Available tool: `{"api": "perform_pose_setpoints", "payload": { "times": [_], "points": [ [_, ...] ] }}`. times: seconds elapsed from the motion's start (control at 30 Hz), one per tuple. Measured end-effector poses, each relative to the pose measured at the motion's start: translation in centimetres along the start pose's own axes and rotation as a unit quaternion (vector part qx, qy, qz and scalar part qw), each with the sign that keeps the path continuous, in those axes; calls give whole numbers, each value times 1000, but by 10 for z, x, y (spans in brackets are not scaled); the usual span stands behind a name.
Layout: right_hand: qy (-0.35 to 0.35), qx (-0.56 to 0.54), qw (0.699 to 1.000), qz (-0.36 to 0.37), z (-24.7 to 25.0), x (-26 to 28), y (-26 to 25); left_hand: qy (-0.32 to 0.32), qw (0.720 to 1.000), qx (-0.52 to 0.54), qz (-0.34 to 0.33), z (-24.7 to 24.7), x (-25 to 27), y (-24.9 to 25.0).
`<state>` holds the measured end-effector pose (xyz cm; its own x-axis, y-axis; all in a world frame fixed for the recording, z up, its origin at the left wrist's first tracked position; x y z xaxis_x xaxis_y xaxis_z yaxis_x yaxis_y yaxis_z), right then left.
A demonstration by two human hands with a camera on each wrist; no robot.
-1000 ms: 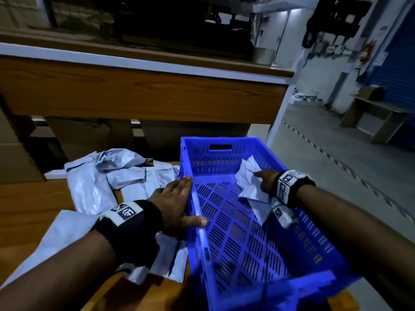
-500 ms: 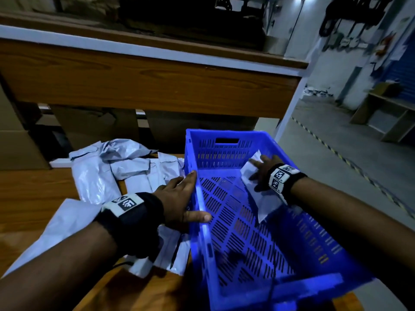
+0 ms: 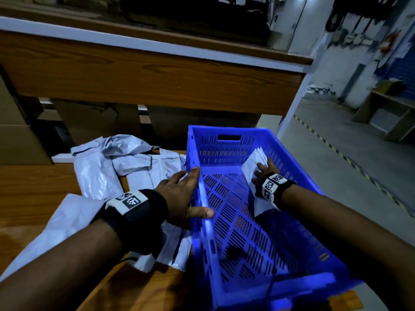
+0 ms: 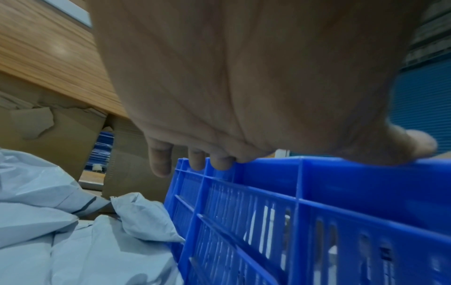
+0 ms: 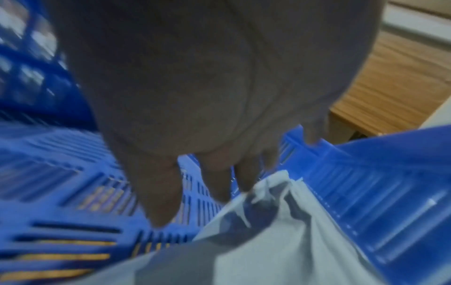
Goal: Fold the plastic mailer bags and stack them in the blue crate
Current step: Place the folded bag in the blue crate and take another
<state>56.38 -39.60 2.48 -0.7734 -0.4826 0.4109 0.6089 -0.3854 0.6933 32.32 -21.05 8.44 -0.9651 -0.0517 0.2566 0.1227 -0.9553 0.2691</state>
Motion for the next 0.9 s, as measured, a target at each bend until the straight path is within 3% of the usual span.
{"api": "perform_pose_setpoints", "payload": {
  "times": [0.13, 0.3, 0.4, 0.63, 0.73, 0.9],
  "points": [
    [25, -132, 991, -1, -10, 5, 13, 18, 1000, -20, 11, 4, 4, 2],
    [64, -96, 993, 13, 2, 19, 14, 45, 999, -5, 11, 2, 15, 2],
    [93, -58, 994, 26, 32, 41, 13, 47, 998, -35, -13, 2, 28, 5],
    [112, -198, 973, 47, 131, 148, 7, 60, 994, -69, -53, 1, 84, -30],
    [140, -249, 955, 80, 167, 205, -26, 60, 994, -73, -48, -9, 122, -66],
    [209, -303, 922, 119, 209, 289, -135, 49, 995, -79, -40, -52, 189, -153]
  ]
}}
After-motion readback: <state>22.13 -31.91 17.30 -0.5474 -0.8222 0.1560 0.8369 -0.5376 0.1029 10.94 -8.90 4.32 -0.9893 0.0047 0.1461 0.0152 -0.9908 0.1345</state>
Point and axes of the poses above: each hand's wrist, its own x-axis away from the middle knuckle, its own z-axis out of the back of the hand, y = z × x, the point moved 5 cm from there along -x, towards the middle knuckle, and after that the axes turned 3 degrees about z, right-handed, at the moved point
